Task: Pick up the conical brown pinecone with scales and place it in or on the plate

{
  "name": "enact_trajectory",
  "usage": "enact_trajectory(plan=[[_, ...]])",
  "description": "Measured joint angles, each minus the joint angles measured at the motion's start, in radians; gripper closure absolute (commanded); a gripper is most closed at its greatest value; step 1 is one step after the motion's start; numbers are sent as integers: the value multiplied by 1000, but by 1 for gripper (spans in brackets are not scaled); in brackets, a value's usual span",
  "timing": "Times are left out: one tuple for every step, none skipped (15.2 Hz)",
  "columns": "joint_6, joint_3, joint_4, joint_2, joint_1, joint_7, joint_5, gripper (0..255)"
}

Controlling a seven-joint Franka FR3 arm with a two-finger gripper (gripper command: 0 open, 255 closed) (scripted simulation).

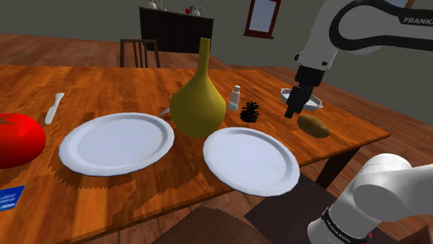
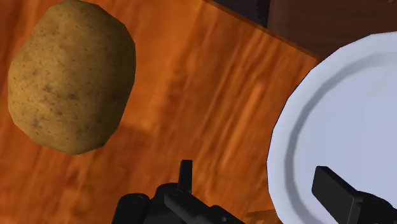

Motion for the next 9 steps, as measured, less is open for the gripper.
enact_trajectory(plan=[[0, 0, 0, 0, 0, 0, 0, 0], [10, 3, 15, 23, 1, 1, 0, 0], [22, 10, 29, 47, 3, 5, 2, 0], [36, 17, 54, 86, 5, 10, 3, 0], [54, 24, 78, 126, 6, 14, 4, 0], [70, 32, 103, 164, 8, 19, 4, 0], [78, 37, 138, 205, 8, 22, 2, 0], [92, 46, 162, 240, 11, 30, 3, 0], [96, 49, 198, 279, 10, 31, -2, 0]])
